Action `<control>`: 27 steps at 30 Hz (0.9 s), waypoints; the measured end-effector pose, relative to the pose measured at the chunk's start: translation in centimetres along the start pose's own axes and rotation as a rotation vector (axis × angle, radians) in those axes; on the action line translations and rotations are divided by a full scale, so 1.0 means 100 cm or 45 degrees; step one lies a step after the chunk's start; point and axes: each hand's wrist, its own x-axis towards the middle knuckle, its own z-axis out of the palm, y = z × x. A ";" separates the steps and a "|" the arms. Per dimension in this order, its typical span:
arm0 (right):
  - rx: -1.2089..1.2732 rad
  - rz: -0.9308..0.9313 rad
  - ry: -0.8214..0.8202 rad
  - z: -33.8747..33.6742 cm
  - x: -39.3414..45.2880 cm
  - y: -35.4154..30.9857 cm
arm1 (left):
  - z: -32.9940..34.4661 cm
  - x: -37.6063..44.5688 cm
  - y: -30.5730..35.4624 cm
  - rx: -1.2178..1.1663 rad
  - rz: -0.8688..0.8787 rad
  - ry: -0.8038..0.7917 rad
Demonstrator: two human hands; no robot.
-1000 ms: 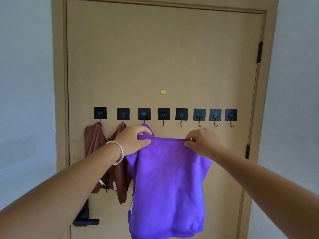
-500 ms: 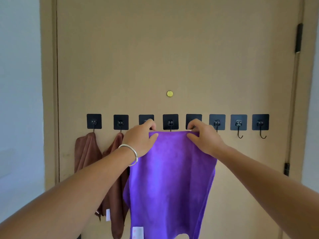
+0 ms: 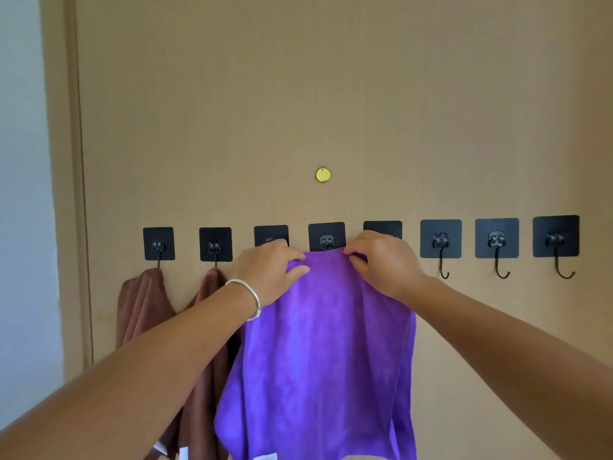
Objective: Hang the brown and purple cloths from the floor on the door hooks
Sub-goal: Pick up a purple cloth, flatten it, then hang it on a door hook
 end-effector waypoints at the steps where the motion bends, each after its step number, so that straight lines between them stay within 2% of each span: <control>1: -0.024 -0.002 -0.006 0.004 0.000 0.001 | 0.004 0.001 0.001 0.041 0.006 0.005; 7: -0.214 -0.101 0.044 0.022 -0.003 0.004 | 0.018 0.004 0.006 0.105 0.029 0.071; 12: -0.439 -0.221 0.171 0.033 -0.009 -0.004 | 0.018 0.002 0.016 0.222 0.008 -0.046; 17: -0.434 -0.361 0.375 0.052 -0.022 -0.008 | 0.022 -0.011 0.034 0.318 0.012 -0.165; 20: -0.379 -0.351 0.455 0.056 -0.024 -0.013 | 0.028 -0.020 0.047 0.187 -0.012 -0.257; 24: -0.382 -0.254 0.418 0.051 -0.034 -0.022 | 0.029 -0.028 0.052 -0.219 -0.056 -0.394; 27: -0.300 -0.169 0.279 0.048 -0.051 -0.027 | 0.023 -0.038 0.048 -0.282 -0.066 -0.294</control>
